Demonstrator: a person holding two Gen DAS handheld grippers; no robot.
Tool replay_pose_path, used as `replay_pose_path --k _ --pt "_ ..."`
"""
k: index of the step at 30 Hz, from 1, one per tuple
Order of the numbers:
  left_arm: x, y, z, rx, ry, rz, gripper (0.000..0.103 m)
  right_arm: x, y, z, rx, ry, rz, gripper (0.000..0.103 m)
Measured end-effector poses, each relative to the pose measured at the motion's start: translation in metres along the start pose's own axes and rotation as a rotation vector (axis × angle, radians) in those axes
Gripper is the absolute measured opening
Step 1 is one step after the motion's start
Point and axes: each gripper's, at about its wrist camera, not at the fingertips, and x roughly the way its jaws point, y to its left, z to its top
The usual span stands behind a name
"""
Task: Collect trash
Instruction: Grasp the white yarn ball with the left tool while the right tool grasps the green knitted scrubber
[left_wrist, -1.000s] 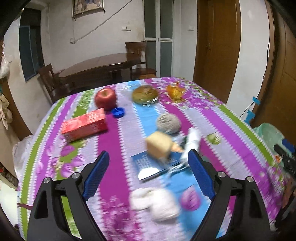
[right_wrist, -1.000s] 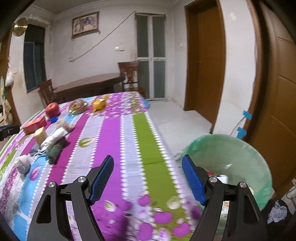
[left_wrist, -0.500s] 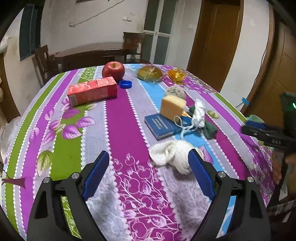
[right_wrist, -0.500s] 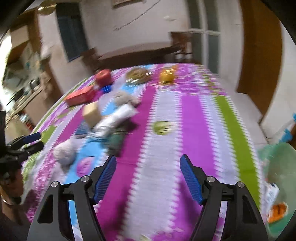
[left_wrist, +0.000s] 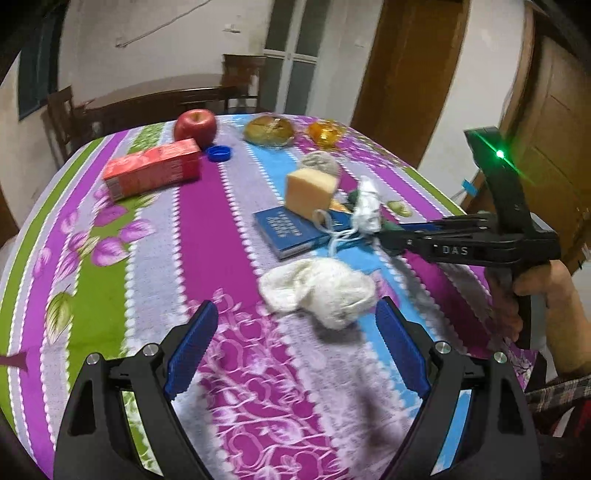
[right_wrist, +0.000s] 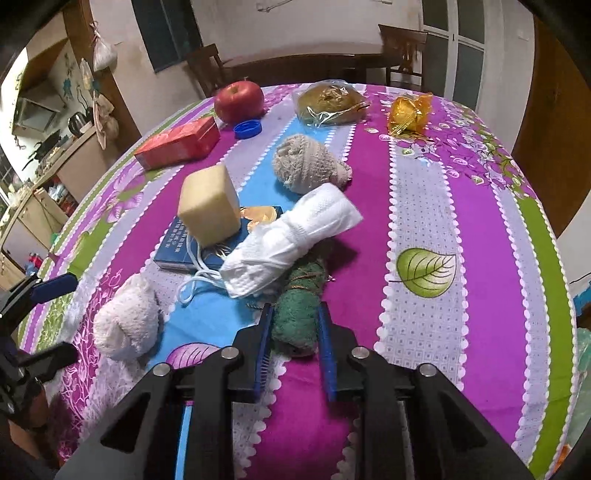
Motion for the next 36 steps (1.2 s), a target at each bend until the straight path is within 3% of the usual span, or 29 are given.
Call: replay_pose_path --k 8,16,22,26,30,36 --pt "0.024 -0.023 0.013 0.000 0.038 -0.033 0.084 -0.022 -0.010 -0.030 0.040 -0.023 0.027 0.022" --pt "0.059 -0.020 0.017 -0.051 0.114 0.031 0.083 -0.053 -0.032 -0.070 0.127 -0.040 0.073 0.022" --pt "0.060 -0.026 0.016 -0.022 0.104 0.082 0.059 -0.070 -0.053 -0.094 0.221 -0.003 0.177 0.021" --pt "0.059 -0.025 0.016 -0.031 0.096 0.093 0.044 -0.106 -0.051 -0.088 0.173 -0.125 0.125 0.021" --pt "0.058 -0.022 0.015 -0.055 0.091 0.093 0.040 -0.144 -0.047 -0.081 0.144 -0.278 0.083 0.021" --pt "0.056 -0.018 0.014 -0.076 0.087 0.085 0.036 -0.177 -0.047 -0.083 0.131 -0.379 0.061 0.019"
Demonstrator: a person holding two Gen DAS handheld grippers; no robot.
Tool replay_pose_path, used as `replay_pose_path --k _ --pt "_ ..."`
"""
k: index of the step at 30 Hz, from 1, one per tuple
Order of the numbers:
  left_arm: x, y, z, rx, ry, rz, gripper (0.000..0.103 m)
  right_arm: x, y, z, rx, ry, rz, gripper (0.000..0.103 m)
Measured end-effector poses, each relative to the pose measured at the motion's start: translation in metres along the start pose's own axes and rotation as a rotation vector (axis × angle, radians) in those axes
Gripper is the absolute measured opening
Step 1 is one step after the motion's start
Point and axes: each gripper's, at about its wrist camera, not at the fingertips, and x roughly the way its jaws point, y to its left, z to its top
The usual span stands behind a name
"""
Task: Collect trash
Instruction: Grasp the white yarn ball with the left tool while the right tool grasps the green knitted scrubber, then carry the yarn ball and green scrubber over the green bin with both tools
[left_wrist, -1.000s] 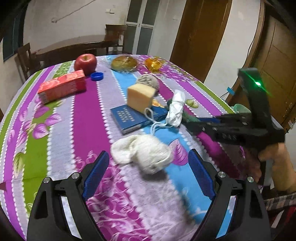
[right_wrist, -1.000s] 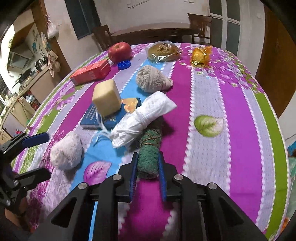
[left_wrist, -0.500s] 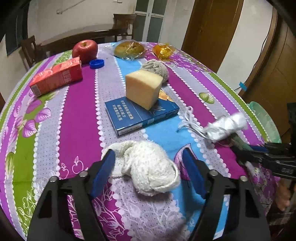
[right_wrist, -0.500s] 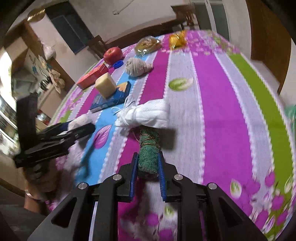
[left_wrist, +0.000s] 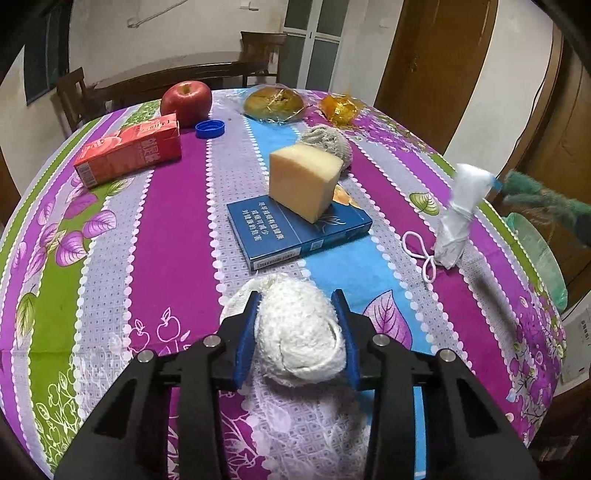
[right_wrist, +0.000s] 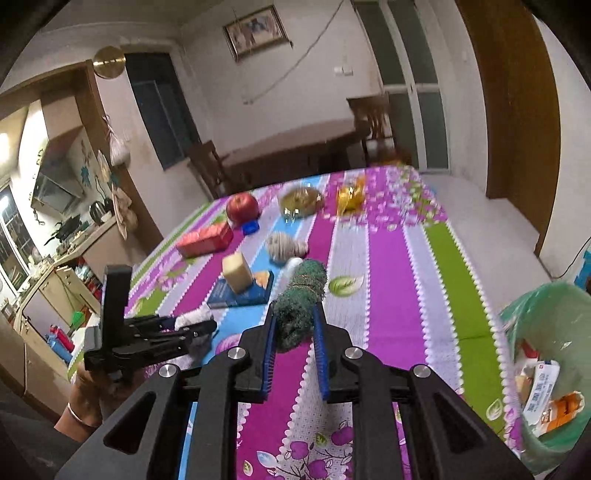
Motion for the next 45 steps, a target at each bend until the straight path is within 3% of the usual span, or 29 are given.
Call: replay_pose_path --k 11,21,26,45 --pt "-0.008 -0.007 -0.004 0.015 -0.012 -0.003 0.032 -0.037 -0.005 -0.005 0.011 -0.042 -0.008 0.019" --pt "-0.032 -0.012 -0.009 0.023 -0.046 -0.013 0.032 -0.015 -0.031 -0.026 0.156 0.038 0.076 0.019" --pt "-0.043 -0.022 -0.008 0.046 -0.070 -0.022 0.032 -0.014 -0.030 -0.033 0.162 0.041 0.066 0.019" --pt "-0.045 -0.097 0.000 0.209 -0.106 0.053 0.032 -0.039 -0.031 -0.040 0.141 0.001 0.009 0.019"
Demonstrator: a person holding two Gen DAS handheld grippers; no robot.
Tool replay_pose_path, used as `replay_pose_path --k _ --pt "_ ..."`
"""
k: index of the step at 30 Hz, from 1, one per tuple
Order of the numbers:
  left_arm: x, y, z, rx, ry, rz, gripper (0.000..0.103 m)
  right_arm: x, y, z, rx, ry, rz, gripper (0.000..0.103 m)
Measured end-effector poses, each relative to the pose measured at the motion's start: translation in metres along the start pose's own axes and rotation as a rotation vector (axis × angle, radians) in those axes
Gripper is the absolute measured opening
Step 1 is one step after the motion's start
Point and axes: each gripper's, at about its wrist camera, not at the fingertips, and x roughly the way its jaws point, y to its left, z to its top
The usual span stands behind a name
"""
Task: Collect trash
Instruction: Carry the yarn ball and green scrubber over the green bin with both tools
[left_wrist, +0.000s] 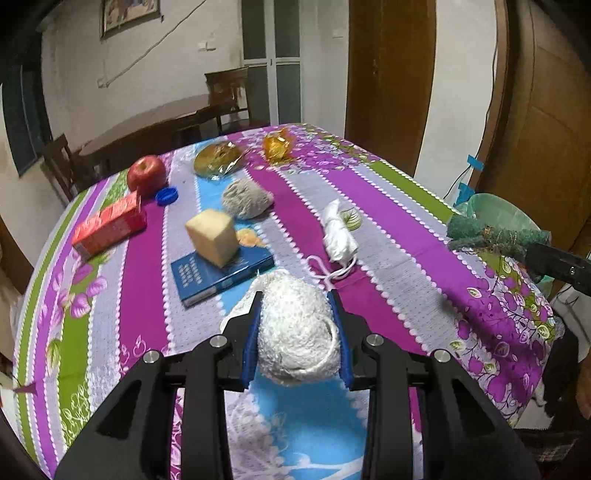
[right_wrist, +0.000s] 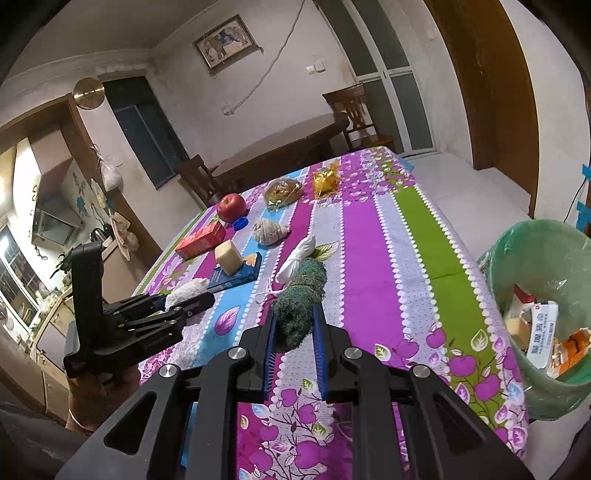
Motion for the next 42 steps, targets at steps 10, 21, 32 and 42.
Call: replay_pose_path --k 10,21,32,42 --pt "-0.003 -0.042 0.027 0.100 -0.049 -0.011 0.032 -0.030 -0.016 0.012 -0.024 -0.057 -0.084 0.019" --pt "0.000 -0.106 0.060 0.224 -0.103 -0.052 0.032 -0.072 -0.058 0.020 -0.017 -0.119 -0.229 0.019" --pt "0.019 -0.174 0.083 0.343 -0.112 -0.110 0.032 -0.123 -0.106 0.025 0.014 -0.179 -0.383 0.019" --pt "0.039 -0.235 0.093 0.447 -0.108 -0.174 0.032 -0.157 -0.163 0.025 0.056 -0.153 -0.532 0.019"
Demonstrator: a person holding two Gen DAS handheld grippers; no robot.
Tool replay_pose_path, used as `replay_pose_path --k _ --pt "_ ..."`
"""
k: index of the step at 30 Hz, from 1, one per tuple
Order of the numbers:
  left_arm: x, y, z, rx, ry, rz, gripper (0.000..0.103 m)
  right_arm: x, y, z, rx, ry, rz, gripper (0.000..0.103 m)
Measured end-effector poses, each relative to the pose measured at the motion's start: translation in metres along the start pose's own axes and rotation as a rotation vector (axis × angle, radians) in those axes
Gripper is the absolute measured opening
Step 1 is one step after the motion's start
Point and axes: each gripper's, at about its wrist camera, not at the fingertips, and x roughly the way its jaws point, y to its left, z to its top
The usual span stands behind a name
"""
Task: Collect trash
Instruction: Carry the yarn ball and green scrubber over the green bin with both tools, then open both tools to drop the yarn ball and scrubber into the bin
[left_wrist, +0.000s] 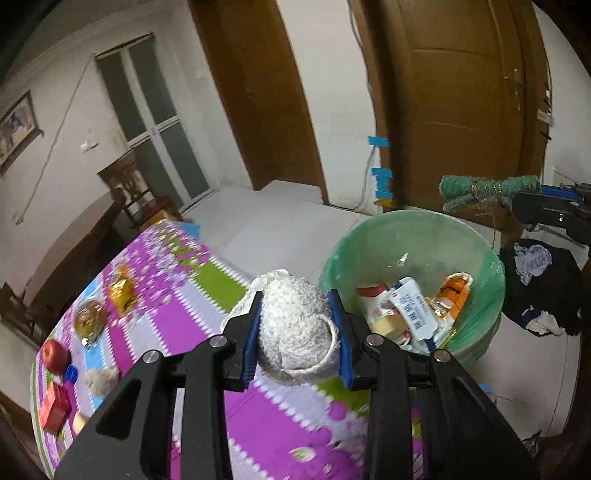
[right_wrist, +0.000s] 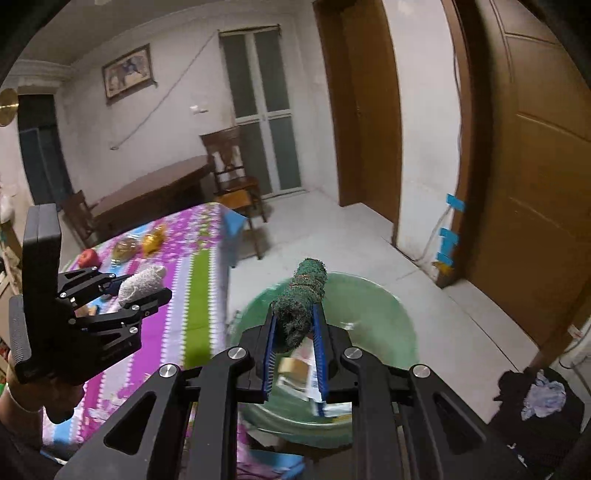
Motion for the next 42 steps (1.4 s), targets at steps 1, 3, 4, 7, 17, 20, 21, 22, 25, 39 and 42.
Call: replay_pose_path --k 1,3,4,7,17,20,21,22,25,39,42 --pt "0.003 -0.003 0.002 0.004 0.002 -0.011 0.032 0.002 -0.005 0.000 0.003 0.004 -0.008 0.019" --pt "0.010 -0.011 0.007 0.017 0.004 -0.033 0.032 0.004 -0.016 0.000 0.011 0.013 -0.030 0.019" --pt "0.012 -0.014 0.009 0.023 0.005 -0.044 0.032 0.005 -0.020 0.000 0.014 0.016 -0.035 0.019" --pt "0.023 -0.026 0.014 0.040 0.019 -0.108 0.032 0.008 -0.029 -0.001 0.018 0.026 -0.055 0.019" --pt "0.052 -0.050 0.034 0.112 0.070 -0.313 0.032 0.027 -0.058 0.008 0.056 0.102 -0.093 0.019" --pt "0.057 -0.057 0.034 0.144 0.070 -0.318 0.032 0.035 -0.067 0.009 0.080 0.134 -0.083 0.019" --pt "0.058 -0.059 0.033 0.151 0.072 -0.323 0.032 0.040 -0.069 0.009 0.092 0.145 -0.076 0.019" --pt "0.060 -0.061 0.032 0.157 0.075 -0.324 0.032 0.044 -0.072 0.009 0.105 0.156 -0.067 0.019" --pt "0.067 -0.064 0.029 0.164 0.087 -0.320 0.032 0.052 -0.077 0.006 0.136 0.180 -0.048 0.019" --pt "0.089 -0.061 0.018 0.134 0.156 -0.306 0.032 0.075 -0.071 -0.003 0.148 0.209 -0.029 0.019" --pt "0.092 -0.058 0.019 0.125 0.157 -0.306 0.032 0.082 -0.068 -0.001 0.145 0.215 -0.028 0.019"
